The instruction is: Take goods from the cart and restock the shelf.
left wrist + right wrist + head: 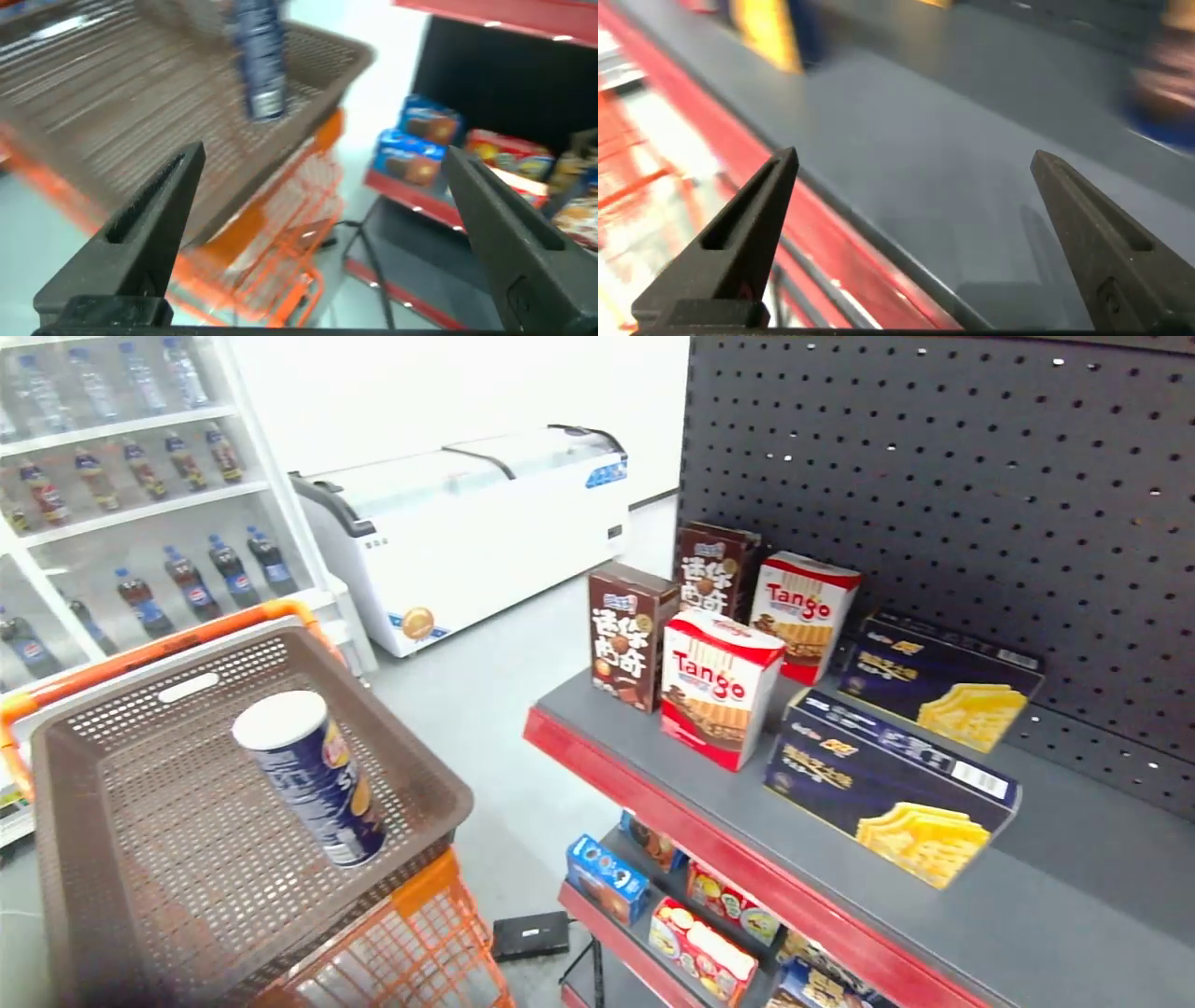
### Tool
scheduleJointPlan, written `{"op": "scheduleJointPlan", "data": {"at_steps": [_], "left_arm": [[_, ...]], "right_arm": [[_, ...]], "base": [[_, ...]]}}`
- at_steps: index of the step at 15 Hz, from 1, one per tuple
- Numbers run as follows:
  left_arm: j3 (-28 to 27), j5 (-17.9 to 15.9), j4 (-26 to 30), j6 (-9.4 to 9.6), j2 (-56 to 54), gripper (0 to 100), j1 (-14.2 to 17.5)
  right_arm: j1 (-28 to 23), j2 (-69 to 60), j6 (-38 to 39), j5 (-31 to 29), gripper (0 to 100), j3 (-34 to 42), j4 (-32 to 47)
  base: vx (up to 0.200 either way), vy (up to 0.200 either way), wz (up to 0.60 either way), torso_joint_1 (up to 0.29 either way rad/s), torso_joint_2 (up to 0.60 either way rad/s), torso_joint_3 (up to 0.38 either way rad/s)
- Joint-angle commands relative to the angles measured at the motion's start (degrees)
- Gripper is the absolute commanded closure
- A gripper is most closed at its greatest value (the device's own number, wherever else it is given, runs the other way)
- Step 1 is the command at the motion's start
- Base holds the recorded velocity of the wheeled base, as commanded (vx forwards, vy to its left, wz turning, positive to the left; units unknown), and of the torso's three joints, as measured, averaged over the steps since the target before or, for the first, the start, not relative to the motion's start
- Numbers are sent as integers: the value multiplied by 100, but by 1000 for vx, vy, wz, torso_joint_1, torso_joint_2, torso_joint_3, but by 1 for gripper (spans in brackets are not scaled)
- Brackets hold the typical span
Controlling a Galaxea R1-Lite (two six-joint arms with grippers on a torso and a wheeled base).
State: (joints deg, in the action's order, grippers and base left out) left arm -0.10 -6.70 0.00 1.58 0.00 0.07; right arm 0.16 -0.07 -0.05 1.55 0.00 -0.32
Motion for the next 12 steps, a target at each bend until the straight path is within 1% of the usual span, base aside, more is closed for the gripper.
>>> {"op": "scheduleJointPlan", "data": {"at_steps": [1, 6, 7, 8, 9, 10, 11, 12], "left_arm": [[1, 3, 0, 0, 0, 0, 1], [1, 20, 0, 0, 0, 0, 1], [1, 46, 0, 0, 0, 0, 10], [-25, 152, -53, 17, 0, 0, 10], [-1221, 231, 211, 237, 729, 0, -78], [-1854, 328, 466, 255, 1529, 0, -42], [-2267, 398, 580, 255, 2127, 0, -42], [-2460, 424, 554, 255, 3199, 0, -42]], "right_arm": [[2, 7, -4, 3, 0, 0, -3], [2, 7, 5, 3, 0, 0, -3], [2, 7, 5, 3, 0, 0, -3], [2, 7, 5, 3, 0, 0, -3], [2, 7, 5, 3, 0, 0, -3], [2, 7, 5, 3, 0, 0, -3], [2, 7, 5, 3, 0, 0, -3], [2, 7, 5, 3, 0, 0, -3]], "base": [[0, 0, 600, 2, 2, 7], [0, 0, 0, 0, 0, 0], [0, 0, 0, 0, 0, 0], [0, 0, 0, 0, 0, 0], [0, 0, 0, 0, 0, 0], [0, 0, 0, 0, 0, 0], [0, 0, 0, 0, 0, 0], [0, 0, 0, 0, 0, 0]]}}
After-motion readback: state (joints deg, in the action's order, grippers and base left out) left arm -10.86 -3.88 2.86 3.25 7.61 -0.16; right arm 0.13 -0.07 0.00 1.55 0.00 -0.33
